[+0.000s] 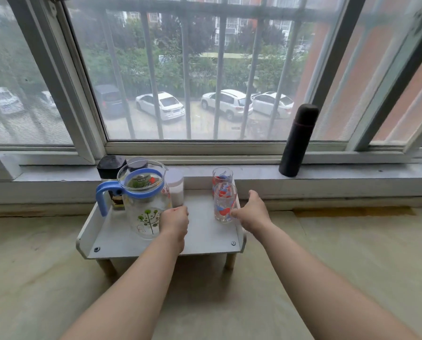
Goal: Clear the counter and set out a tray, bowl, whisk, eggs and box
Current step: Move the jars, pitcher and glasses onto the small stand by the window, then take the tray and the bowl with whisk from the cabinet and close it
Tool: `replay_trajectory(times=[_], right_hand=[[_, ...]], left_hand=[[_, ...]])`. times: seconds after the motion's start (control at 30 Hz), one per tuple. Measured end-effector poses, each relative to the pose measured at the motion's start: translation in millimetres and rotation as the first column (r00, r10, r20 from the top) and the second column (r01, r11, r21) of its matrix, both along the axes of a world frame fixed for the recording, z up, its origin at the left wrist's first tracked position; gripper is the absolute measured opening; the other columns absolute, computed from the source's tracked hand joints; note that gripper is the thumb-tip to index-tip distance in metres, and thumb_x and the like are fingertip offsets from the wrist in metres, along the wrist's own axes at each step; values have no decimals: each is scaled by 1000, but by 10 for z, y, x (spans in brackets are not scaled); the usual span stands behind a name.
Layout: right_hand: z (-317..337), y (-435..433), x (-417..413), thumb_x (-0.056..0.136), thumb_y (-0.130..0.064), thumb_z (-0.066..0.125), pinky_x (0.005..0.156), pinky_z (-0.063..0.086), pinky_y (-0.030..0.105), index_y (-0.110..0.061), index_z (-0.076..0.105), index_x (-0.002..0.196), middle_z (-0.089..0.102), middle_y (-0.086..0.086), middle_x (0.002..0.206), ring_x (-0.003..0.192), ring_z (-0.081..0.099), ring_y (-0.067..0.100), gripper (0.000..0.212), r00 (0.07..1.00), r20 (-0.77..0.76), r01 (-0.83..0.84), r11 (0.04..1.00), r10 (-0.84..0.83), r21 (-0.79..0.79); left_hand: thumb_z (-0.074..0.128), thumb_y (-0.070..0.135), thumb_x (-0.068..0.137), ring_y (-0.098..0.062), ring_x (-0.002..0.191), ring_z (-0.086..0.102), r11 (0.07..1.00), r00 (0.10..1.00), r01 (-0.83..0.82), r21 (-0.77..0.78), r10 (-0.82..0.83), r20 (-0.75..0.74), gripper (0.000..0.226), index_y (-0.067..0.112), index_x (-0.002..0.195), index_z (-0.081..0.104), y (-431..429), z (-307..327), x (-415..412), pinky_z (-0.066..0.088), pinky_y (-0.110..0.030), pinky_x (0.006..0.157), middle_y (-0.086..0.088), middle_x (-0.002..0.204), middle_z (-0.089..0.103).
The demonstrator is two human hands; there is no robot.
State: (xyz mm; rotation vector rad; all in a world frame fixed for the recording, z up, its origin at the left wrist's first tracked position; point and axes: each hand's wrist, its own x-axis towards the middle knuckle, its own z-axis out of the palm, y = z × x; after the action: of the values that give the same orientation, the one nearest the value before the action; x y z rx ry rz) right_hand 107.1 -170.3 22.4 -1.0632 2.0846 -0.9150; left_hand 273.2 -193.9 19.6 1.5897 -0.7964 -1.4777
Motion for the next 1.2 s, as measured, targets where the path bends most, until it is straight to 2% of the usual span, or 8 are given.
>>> replay_trajectory(times=[0.07,0.2,0.33,0.43,0.6,0.7,0.93,1.2], right_hand=[[54,200,-43,86,-12,68,105,40,38,-11,20,151,32,10,153,138,37,27,81,999,36,42,998,-40,-39],[111,602,-228,87,-11,64,101,40,32,-13,25,150,34,9,153,137,39,25,74,987,80,151,983,-142,-106],[223,1055,-498,88,-13,63,103,39,30,-11,29,148,39,9,150,133,44,21,69,967,104,249,956,-234,-157],[281,1445,-720,88,-16,63,102,40,30,-10,35,145,45,9,145,129,48,21,64,937,106,349,920,-334,-177],[312,2099,-1099,89,-16,61,102,41,32,-9,38,143,47,10,144,128,49,22,58,882,107,471,861,-459,-189],[304,2501,-1331,89,-13,61,102,39,31,-6,37,144,46,12,144,130,48,23,59,849,122,529,827,-515,-189],[111,3400,-1882,88,-12,61,104,39,30,-3,40,141,47,13,143,129,49,23,58,798,140,602,783,-586,-153],[-261,4272,-2528,88,-10,60,107,40,33,-1,46,137,52,14,138,126,51,24,52,818,112,572,818,-564,-63]], left_hand=[[46,10,94,-19,69,44,998,998,60,-16,-60,-3,22,16,73,51,66,50,-72,34,-28,59,-5,81,50],[46,13,97,-24,96,55,975,977,212,-72,-213,-6,12,9,95,58,242,130,-310,44,-37,81,-11,103,59],[46,14,97,-23,93,57,927,935,351,-131,-356,-13,17,13,89,61,474,240,-637,47,-39,87,-11,101,62],[43,13,98,-22,93,56,879,890,442,-180,-454,-31,20,9,100,63,742,321,-932,45,-37,86,-8,97,61],[43,13,97,-21,95,60,788,802,574,-221,-596,-42,21,16,91,63,1240,343,-1419,47,-40,92,-7,108,64],[44,12,97,-23,96,61,742,756,630,-230,-653,-36,20,12,97,64,1576,299,-1708,48,-41,92,-9,109,65],[44,11,96,-21,98,63,684,692,706,-185,-721,-26,21,12,105,63,2420,127,-2369,48,-39,93,-6,110,65],[46,10,95,-23,100,63,747,747,659,-88,-664,-33,21,11,107,63,3315,-229,-2922,48,-41,94,-6,109,65]])
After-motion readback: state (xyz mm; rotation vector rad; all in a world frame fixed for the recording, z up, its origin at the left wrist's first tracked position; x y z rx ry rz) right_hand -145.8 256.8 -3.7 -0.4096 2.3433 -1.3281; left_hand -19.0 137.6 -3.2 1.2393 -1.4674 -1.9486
